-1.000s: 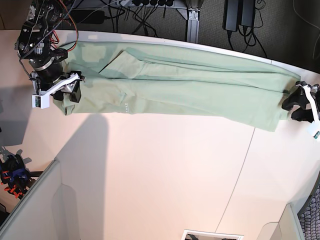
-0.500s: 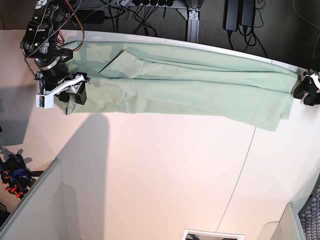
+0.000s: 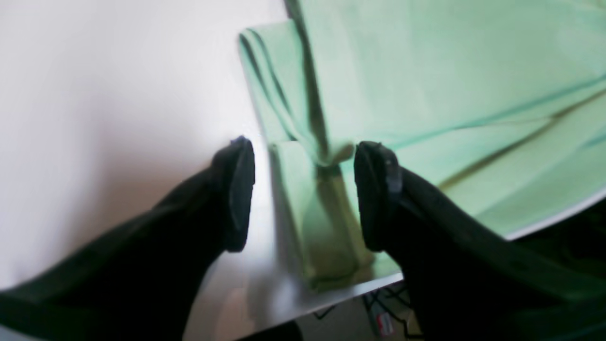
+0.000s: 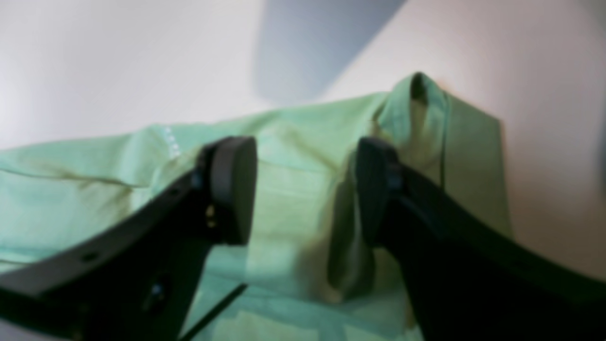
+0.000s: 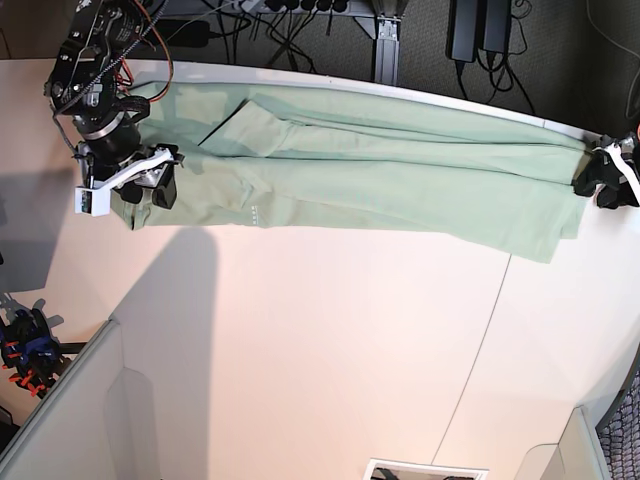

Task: Fold the T-shirt properly
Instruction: 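Regrasp the folded strip ends with both grippers and straighten it, then fold the strip end held by the left gripper toward the right gripper, then fold the strip end held by the right gripper over onto the stack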

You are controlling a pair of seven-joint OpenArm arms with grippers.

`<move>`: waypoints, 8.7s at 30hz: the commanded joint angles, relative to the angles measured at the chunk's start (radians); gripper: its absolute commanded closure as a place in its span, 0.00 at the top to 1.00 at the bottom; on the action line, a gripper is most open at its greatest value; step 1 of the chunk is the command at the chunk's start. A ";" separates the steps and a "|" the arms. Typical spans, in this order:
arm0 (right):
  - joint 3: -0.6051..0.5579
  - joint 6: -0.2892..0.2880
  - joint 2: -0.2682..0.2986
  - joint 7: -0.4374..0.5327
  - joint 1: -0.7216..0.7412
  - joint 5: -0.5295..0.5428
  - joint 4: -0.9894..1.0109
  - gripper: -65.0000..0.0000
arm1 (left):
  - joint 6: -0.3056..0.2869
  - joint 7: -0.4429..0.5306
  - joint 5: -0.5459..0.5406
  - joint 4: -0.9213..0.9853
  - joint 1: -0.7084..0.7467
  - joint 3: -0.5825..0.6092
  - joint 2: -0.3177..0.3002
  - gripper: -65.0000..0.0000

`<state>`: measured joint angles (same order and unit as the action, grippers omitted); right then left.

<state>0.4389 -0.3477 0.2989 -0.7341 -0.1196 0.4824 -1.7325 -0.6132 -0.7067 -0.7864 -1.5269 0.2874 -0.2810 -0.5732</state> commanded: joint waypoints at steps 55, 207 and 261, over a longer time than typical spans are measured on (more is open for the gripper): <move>0.007 0.000 -0.019 0.023 0.011 0.011 -0.016 0.52 | 0.045 0.105 0.272 -0.012 -0.074 0.163 0.110 0.00; -0.596 -0.018 -0.402 0.105 0.221 -0.159 0.233 0.62 | -0.085 0.104 0.131 -0.221 -0.190 0.286 0.155 0.67; -0.550 -0.016 -0.383 0.171 0.378 -0.377 0.123 0.00 | -0.085 0.105 -0.025 -0.222 -0.191 0.288 0.174 0.66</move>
<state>-0.1070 -0.3660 -0.0803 -0.5869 0.2363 0.0971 -1.5913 -0.6834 -0.6277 -0.7872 -1.7329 0.1089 0.0105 -0.3904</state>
